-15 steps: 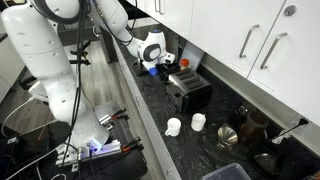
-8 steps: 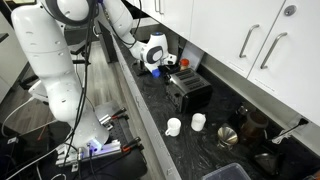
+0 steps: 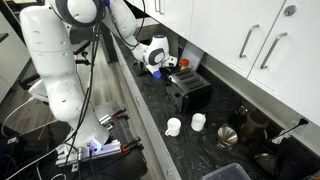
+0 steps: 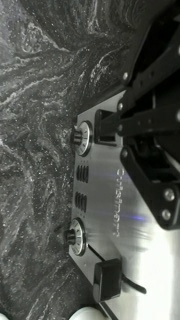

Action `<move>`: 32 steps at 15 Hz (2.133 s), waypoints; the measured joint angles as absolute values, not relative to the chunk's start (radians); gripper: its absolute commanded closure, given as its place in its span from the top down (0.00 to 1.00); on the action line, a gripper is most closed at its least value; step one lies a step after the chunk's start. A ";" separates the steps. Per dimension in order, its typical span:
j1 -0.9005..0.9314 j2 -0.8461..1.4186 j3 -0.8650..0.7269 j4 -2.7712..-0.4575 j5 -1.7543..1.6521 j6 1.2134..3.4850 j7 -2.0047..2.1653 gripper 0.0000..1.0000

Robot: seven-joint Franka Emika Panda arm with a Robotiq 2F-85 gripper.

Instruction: Push the left lever on the toaster down

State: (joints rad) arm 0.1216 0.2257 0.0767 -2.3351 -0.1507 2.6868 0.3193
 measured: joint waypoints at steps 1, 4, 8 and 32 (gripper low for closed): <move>0.122 0.228 0.076 -2.334 -0.149 2.687 0.319 0.00; 0.122 0.234 0.076 -2.332 -0.148 2.687 0.319 0.00; 0.122 0.250 0.075 -2.326 -0.146 2.690 0.319 0.00; 0.121 0.313 0.073 -2.320 -0.089 2.723 0.205 0.00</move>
State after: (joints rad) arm 0.1214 0.3125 0.0732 -2.3201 -0.0892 2.7230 0.2053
